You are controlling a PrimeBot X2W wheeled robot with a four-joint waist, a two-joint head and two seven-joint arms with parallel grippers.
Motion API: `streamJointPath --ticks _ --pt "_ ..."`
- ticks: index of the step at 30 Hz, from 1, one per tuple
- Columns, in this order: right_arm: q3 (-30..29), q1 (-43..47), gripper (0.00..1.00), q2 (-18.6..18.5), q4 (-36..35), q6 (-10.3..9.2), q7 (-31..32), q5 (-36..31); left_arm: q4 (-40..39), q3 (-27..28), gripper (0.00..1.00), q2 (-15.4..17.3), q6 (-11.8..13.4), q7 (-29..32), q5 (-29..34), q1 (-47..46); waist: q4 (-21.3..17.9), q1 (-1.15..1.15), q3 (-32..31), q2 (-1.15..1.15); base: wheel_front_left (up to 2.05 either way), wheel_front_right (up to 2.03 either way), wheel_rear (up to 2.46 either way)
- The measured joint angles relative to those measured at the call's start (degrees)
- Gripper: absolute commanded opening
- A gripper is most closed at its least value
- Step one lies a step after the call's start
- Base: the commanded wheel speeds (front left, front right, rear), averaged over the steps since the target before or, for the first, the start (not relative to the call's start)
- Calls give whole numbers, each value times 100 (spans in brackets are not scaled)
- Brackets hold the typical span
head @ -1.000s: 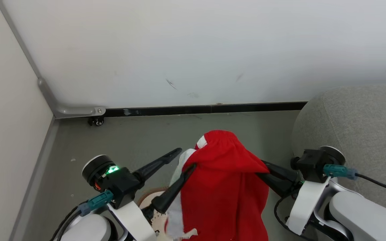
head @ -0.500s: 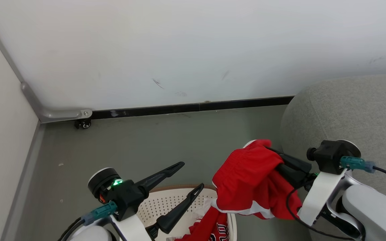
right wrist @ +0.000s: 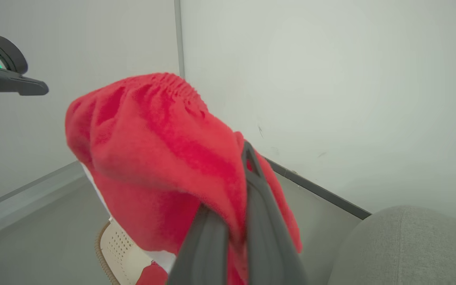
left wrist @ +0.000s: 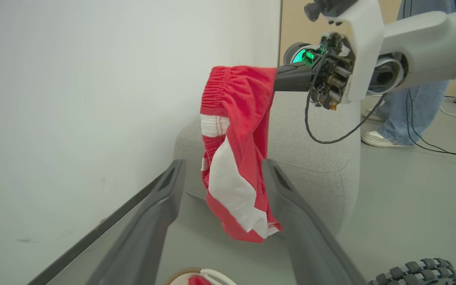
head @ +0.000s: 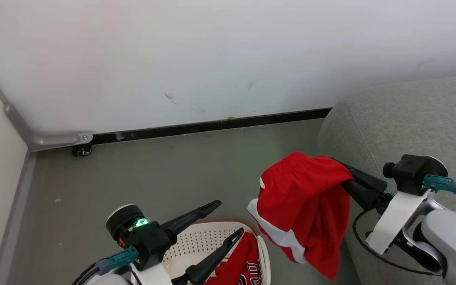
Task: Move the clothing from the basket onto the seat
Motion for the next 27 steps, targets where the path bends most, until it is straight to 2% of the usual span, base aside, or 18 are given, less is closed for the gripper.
streamJointPath --ticks 27 --pt "-417 156 0 -123 -10 0 -69 58 -153 -441 100 60 0 -94 -240 -51 -659 0 135 0 0 0 0"
